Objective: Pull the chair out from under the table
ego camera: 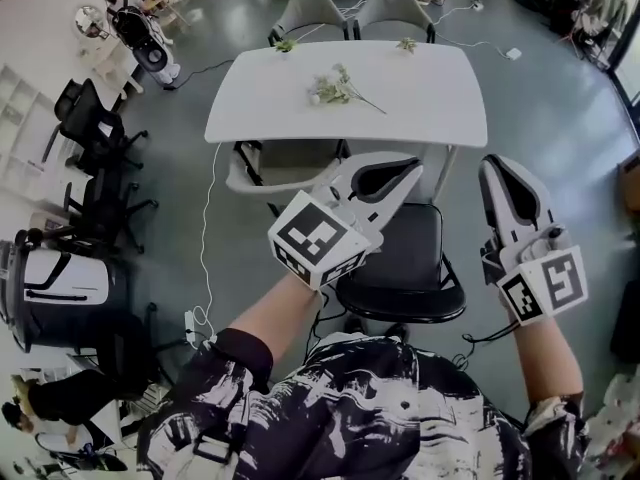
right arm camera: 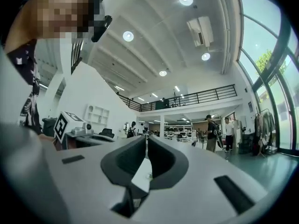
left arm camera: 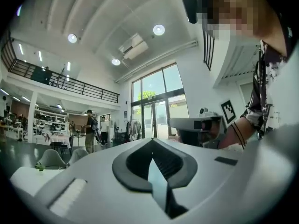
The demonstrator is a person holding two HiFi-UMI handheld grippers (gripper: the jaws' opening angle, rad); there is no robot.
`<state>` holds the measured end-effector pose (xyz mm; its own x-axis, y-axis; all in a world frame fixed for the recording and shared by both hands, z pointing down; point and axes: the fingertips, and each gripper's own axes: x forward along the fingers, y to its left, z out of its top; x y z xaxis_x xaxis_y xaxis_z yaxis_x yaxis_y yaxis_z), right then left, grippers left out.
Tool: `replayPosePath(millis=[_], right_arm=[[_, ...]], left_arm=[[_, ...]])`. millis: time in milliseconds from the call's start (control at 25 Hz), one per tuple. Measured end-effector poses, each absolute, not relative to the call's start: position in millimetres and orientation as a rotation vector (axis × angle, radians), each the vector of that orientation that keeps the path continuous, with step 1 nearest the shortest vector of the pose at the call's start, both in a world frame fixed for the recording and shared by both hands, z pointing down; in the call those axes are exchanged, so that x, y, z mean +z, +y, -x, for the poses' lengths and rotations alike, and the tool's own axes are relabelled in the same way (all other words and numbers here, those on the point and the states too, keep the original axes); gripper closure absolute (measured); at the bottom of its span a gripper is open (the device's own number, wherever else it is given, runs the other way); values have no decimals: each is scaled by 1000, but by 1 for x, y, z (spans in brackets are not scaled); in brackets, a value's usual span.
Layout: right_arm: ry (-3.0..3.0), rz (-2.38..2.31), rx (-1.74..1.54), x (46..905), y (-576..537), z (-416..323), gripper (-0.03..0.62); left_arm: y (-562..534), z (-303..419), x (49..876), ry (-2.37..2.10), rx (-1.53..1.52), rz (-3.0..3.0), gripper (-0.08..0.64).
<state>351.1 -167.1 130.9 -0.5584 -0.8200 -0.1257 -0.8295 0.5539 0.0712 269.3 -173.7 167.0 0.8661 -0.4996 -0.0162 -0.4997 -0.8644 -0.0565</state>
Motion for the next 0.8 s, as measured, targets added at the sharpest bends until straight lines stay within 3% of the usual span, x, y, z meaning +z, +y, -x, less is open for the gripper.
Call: replayPosePath(millis=[800], right_arm=[[2736, 1533, 44, 166, -169, -347, 591]], left_arm=[[-172, -258, 178, 845, -21, 3015, 557]])
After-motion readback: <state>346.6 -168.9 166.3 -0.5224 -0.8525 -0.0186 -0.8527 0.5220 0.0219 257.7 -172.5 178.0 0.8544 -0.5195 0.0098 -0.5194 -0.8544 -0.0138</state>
